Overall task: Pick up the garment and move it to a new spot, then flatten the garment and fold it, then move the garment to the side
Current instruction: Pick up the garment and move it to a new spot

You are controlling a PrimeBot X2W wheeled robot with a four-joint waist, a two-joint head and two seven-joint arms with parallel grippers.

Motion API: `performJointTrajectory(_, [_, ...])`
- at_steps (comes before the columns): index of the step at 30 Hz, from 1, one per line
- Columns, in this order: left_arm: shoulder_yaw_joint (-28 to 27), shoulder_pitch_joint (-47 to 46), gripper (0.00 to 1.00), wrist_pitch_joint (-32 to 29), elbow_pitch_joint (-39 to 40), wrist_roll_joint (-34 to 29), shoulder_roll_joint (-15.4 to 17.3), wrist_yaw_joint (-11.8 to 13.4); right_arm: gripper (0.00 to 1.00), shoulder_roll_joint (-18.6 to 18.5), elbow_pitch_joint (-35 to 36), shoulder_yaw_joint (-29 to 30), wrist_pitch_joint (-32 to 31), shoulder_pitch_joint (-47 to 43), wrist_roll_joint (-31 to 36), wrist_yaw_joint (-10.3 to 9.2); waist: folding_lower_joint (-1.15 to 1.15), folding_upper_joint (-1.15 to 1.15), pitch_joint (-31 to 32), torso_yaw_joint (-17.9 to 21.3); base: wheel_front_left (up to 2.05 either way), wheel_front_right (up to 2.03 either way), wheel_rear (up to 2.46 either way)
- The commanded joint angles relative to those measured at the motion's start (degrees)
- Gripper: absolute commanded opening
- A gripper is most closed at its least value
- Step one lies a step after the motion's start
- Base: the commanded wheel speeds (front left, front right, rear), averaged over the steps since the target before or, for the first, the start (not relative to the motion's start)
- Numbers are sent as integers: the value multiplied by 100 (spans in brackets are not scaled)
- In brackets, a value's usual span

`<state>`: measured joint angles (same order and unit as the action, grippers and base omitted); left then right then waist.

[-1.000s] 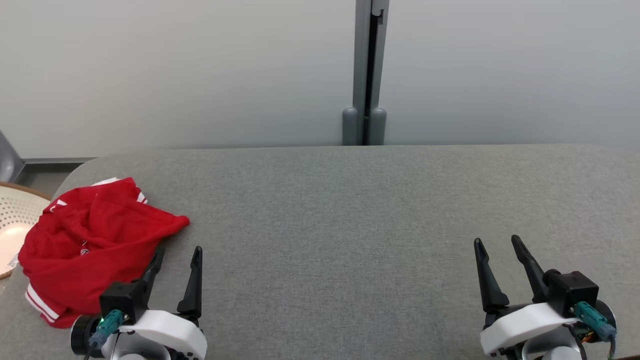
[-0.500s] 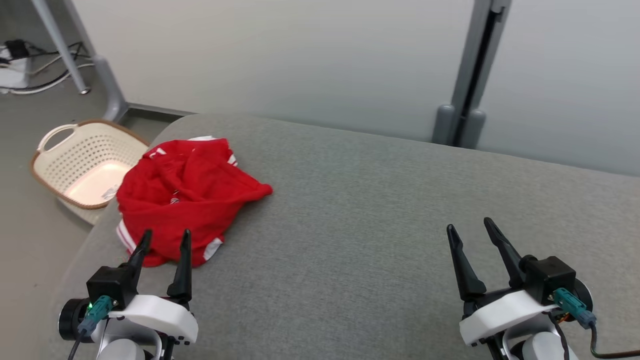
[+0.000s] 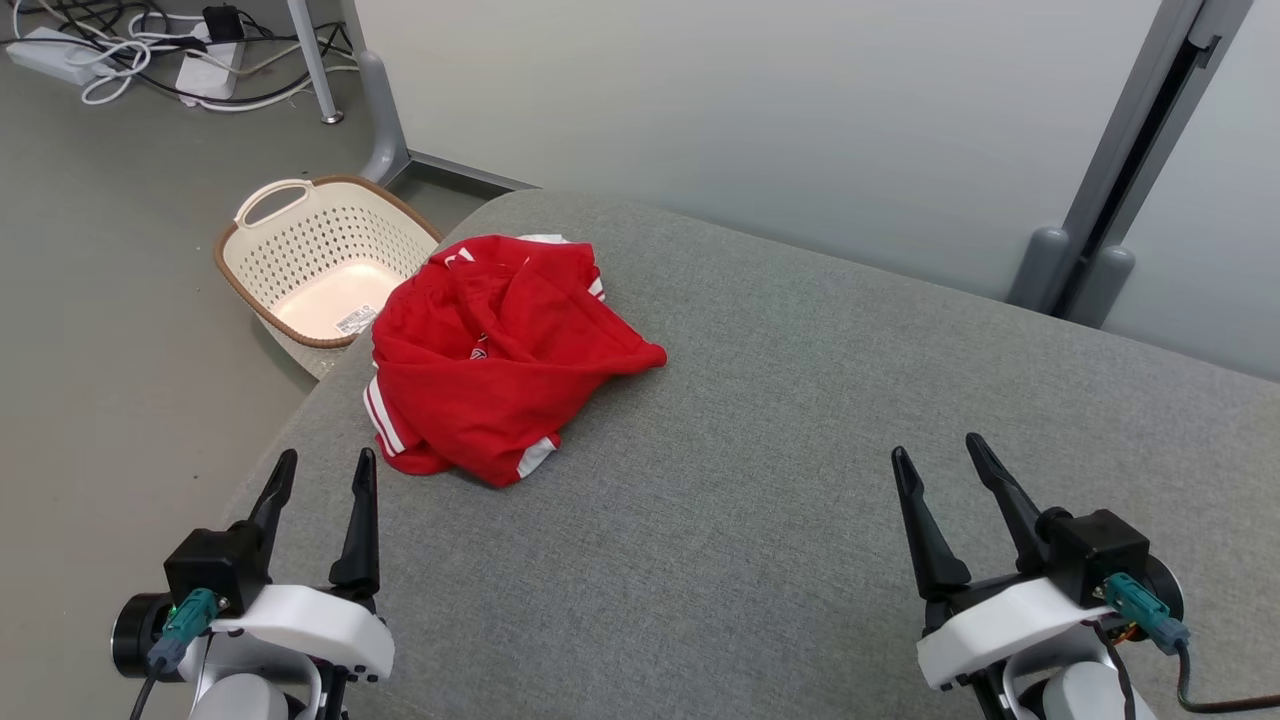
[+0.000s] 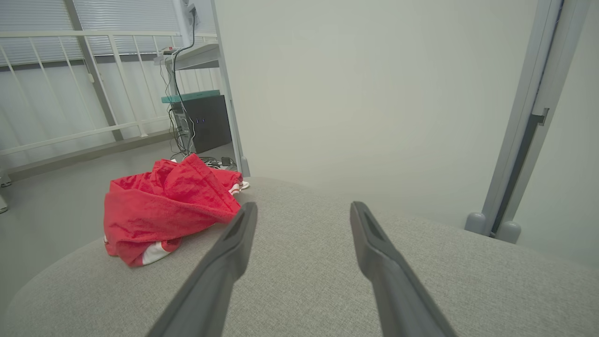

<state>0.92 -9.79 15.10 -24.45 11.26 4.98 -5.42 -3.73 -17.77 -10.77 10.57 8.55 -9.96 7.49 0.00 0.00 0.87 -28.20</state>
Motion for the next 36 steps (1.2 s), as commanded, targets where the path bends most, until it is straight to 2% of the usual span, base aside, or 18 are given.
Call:
performJointTrajectory(1, [-30, 6, 100, 8, 29, 17, 12, -5, 100, -14, -2, -6, 6, 58, 30, 0, 0, 0, -5, -4, 0, 0, 0])
performJointTrajectory(9, [-17, -106, 100, 8, -41, 23, -16, -31, 100, -9, 11, -1, 23, 85, 65, 0, 0, 0, -56, 34, 0, 0, 0])
performJointTrajectory(14, [123, -508, 100, 3, -386, 121, -76, -74, 100, -60, 145, -2, -88, 236, 127, 0, 0, 0, -360, 118, 0, 0, 0])
performJointTrajectory(18, [237, -1109, 100, -86, -1028, 278, -118, -106, 100, -102, 267, -107, -196, 432, 170, 0, 0, 0, -737, 318, 0, 0, 0])
performJointTrajectory(26, [360, -2278, 100, -352, -2851, 454, -101, -154, 100, -230, 354, -292, -319, 829, 127, 0, 0, 0, -1421, 823, 0, 0, 0])
performJointTrajectory(34, [197, -3004, 100, -420, -4204, 663, 98, -89, 100, -227, 279, -265, -225, 977, 93, 0, 0, 0, -1693, 1120, 0, 0, 0])
performJointTrajectory(35, [198, -3052, 63, -427, -4317, 673, 113, -88, 100, -228, 271, -261, -202, 973, 83, 0, 0, 0, -1696, 1132, 0, 0, 0])
performJointTrajectory(36, [199, -3097, 0, -380, -4386, 686, 133, -92, 100, -230, 259, -258, -186, 971, 75, 0, 0, 0, -1695, 1141, 0, 0, 0])
